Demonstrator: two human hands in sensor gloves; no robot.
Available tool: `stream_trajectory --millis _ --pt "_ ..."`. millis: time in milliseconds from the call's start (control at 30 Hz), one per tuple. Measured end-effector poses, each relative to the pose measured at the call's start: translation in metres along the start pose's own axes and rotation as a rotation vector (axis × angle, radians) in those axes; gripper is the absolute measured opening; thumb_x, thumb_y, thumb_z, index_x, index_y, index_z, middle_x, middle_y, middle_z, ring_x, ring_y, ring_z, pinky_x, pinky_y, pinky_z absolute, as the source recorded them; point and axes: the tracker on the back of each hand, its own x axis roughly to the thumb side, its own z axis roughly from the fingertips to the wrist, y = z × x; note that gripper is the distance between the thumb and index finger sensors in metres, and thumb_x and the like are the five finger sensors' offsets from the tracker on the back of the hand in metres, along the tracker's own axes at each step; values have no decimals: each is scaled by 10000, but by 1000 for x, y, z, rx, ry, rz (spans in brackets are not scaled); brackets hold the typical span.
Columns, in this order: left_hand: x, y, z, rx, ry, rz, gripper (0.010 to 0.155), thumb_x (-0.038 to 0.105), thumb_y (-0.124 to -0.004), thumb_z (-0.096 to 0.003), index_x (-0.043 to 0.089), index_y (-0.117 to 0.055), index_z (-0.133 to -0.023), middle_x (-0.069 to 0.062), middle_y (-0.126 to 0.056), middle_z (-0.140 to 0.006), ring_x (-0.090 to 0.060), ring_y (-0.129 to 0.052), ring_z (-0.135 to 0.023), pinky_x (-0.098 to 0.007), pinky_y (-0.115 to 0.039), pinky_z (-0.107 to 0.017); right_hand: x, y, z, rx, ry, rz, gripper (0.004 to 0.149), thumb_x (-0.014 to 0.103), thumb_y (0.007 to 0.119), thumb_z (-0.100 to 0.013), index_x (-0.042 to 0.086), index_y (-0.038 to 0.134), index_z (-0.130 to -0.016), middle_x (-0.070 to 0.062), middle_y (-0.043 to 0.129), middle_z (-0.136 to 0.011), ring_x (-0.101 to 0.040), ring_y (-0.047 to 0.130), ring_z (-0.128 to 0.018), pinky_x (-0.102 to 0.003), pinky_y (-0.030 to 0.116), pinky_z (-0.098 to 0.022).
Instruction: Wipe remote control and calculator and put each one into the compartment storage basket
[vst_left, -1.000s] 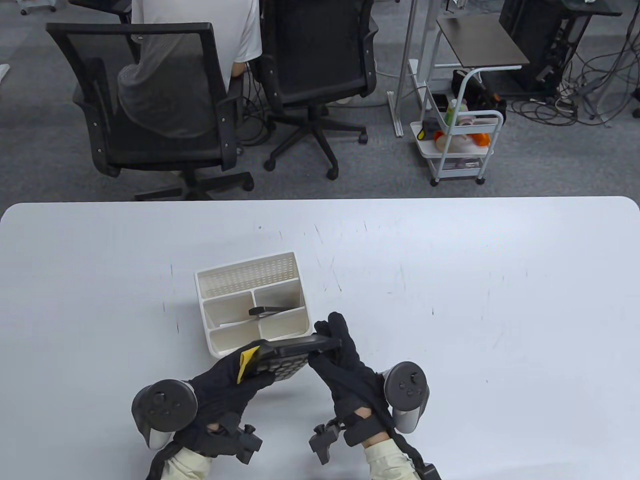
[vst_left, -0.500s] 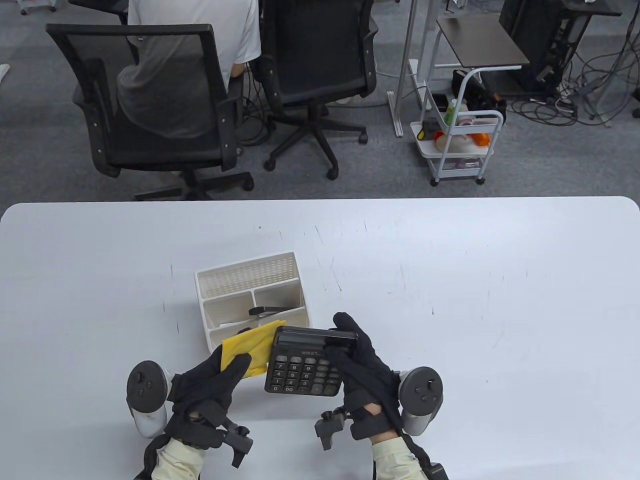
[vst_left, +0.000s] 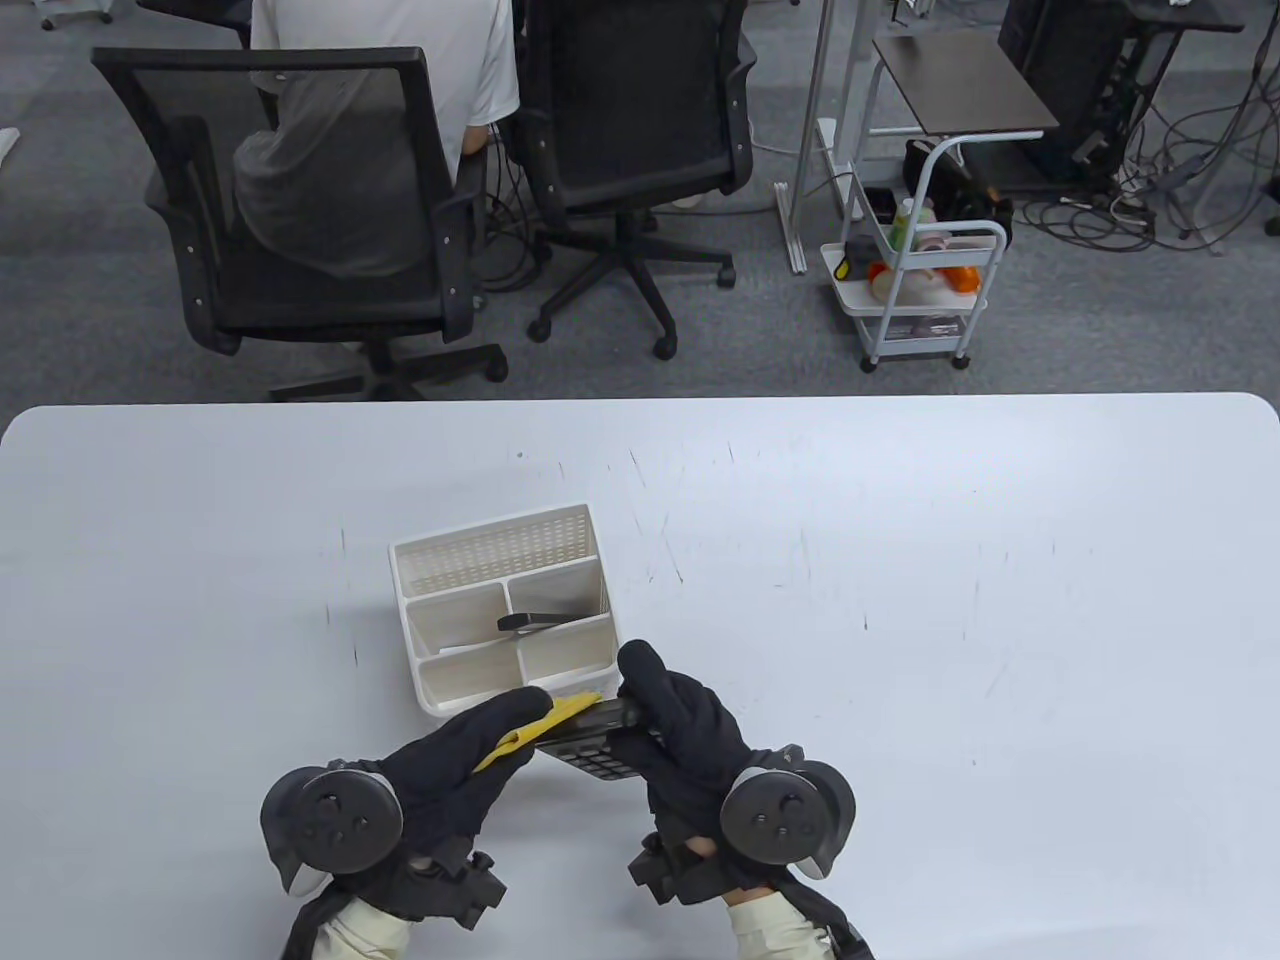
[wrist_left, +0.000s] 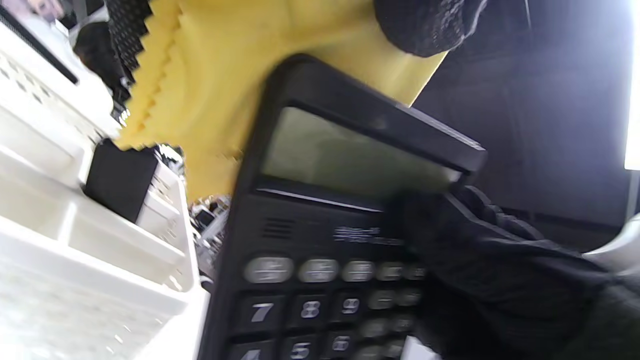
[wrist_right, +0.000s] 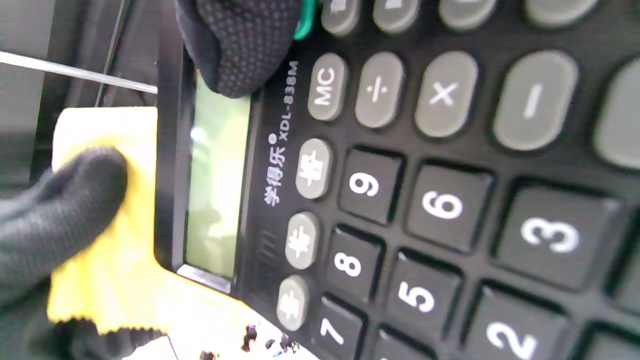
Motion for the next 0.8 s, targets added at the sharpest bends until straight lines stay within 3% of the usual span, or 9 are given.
stream_trajectory --millis 67,300,500,633,800 --pt "1 -1 -1 -24 -3 41 461 404 -700 -548 228 -790 -965 -63 -943 -944 -331 -971 -846 -522 -816 -611 1 2 -1 18 -21 57 679 212 805 -475 1 575 -1078 -183 804 -888 -361 867 -671 -679 614 -583" --pt "-7 -4 -1 -100 47 -73 471 414 -691 -553 217 -788 -969 -79 -931 -955 -346 -971 -844 -512 -826 -608 7 -3 0 -39 -45 75 702 216 818 -472 -39 560 -1073 -187 805 -888 -363 864 -655 -674 614 -581" --pt "-2 -10 -2 -102 29 40 486 410 -681 -554 193 -777 -978 -105 -921 -958 -365 -968 -843 -524 -831 -604 10 10 2 41 -75 171 713 228 811 -471 -53 554 -1074 -184 827 -874 -346 887 -645 -666 641 -570" --pt "-7 -3 -1 -79 43 137 477 412 -679 -556 199 -791 -968 -98 -940 -942 -350 -981 -833 -518 -836 -599 12 8 1 22 -64 157 718 229 817 -468 -57 554 -1072 -181 829 -878 -346 892 -643 -664 643 -570" --pt "-12 -5 -1 -115 75 9 474 417 -677 -556 195 -813 -952 -100 -961 -918 -353 -1003 -803 -509 -859 -575 17 3 2 -24 -82 154 714 228 822 -467 -59 563 -1067 -186 829 -876 -350 890 -636 -664 640 -566"
